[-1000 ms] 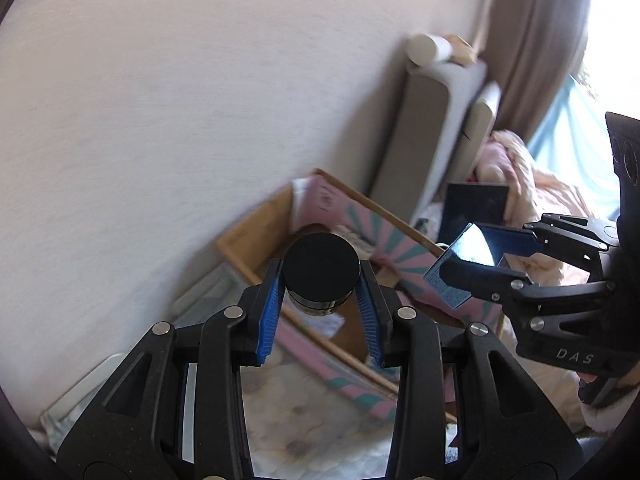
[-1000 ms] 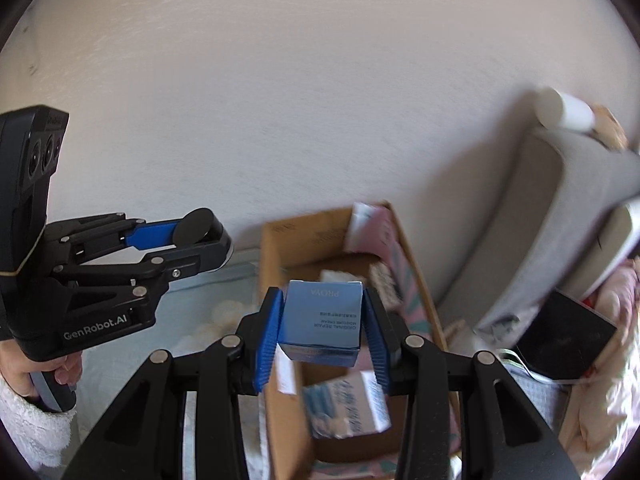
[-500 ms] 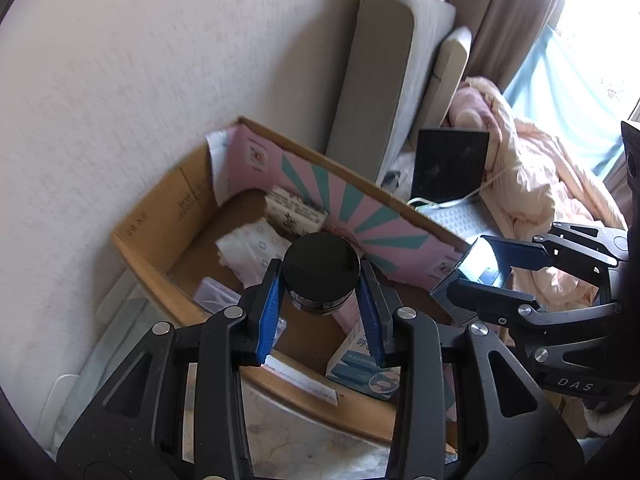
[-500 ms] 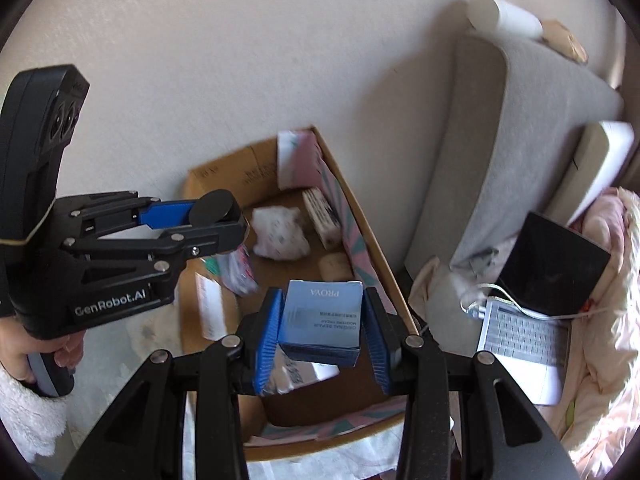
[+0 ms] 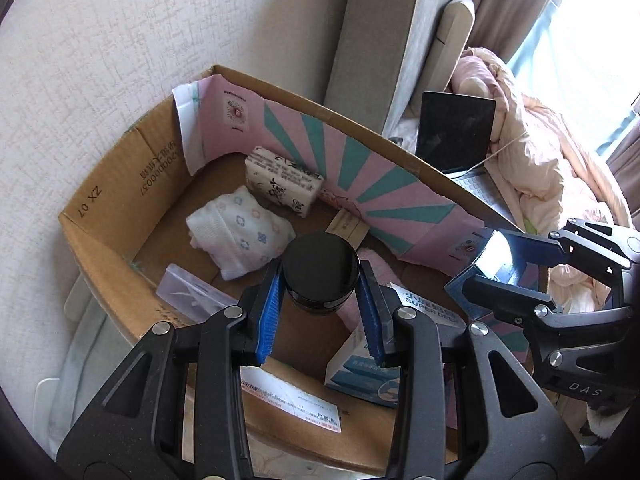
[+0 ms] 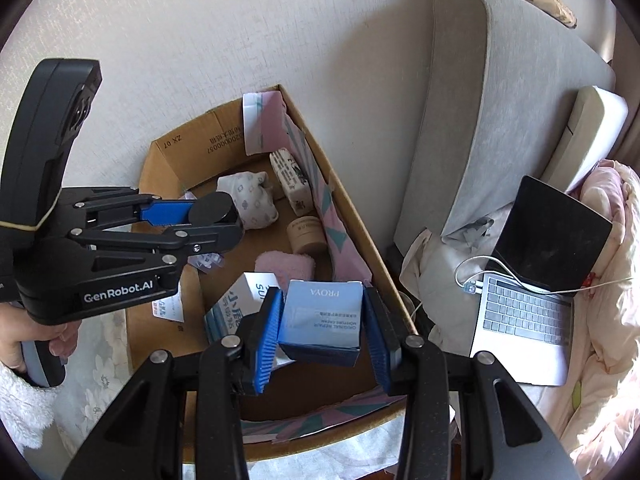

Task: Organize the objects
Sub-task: 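Open both grippers to drop the black jar and blue box inside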

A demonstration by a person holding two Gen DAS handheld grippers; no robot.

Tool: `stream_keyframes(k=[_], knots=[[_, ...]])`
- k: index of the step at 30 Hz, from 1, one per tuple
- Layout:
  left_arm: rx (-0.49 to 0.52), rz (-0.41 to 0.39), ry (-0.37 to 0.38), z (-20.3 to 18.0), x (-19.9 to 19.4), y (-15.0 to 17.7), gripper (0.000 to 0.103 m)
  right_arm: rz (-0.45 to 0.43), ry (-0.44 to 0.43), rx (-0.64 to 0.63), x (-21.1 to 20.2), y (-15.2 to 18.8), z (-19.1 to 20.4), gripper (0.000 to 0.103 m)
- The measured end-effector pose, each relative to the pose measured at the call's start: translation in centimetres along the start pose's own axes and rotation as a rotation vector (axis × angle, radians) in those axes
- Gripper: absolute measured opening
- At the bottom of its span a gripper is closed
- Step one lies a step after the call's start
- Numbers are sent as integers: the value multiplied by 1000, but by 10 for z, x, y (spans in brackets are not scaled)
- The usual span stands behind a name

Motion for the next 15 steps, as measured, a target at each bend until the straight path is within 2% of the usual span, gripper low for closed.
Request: stream_keyframes(k=[7,8,9,10,12,13,14,15], knots=[[-23,1,-15,5,-3,-10,34,-1,6,-3,1,-3,1,37],[-33,5,-27,7,-2,-12,34,-1,3,-5,1,-4,2,39],[-36,6,-41,7,-2,-14,35,-1,-2,-5,1,-4,3,47],[-37,6,-52,8,-3,-16,41,-3,-7,-7,1,-5,4,53],[-37,-3,-57,8,-5,-19,92,-20,-29,-16,-1,-4,7,87],[-39,-4,-61,9,-5,-20,103,-24,-52,-20,-1,-3,9,95],[-40,-10,-60,9,-7,-22,103,-13,-74,-29,1,-2,12,102],[-42,-12,-59,9,-8,-23,103,-1,-76,-44,3,0,16,102]])
Point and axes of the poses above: each gripper's, at about its wrist camera, not at the fingertips, and x roughly the way its jaws point, z to its left, y to its underside, the point moved 2 cm from there along x, roughly the way its jaws point, and after that the axes turned 4 degrees about -x, right-handed, at the moved point
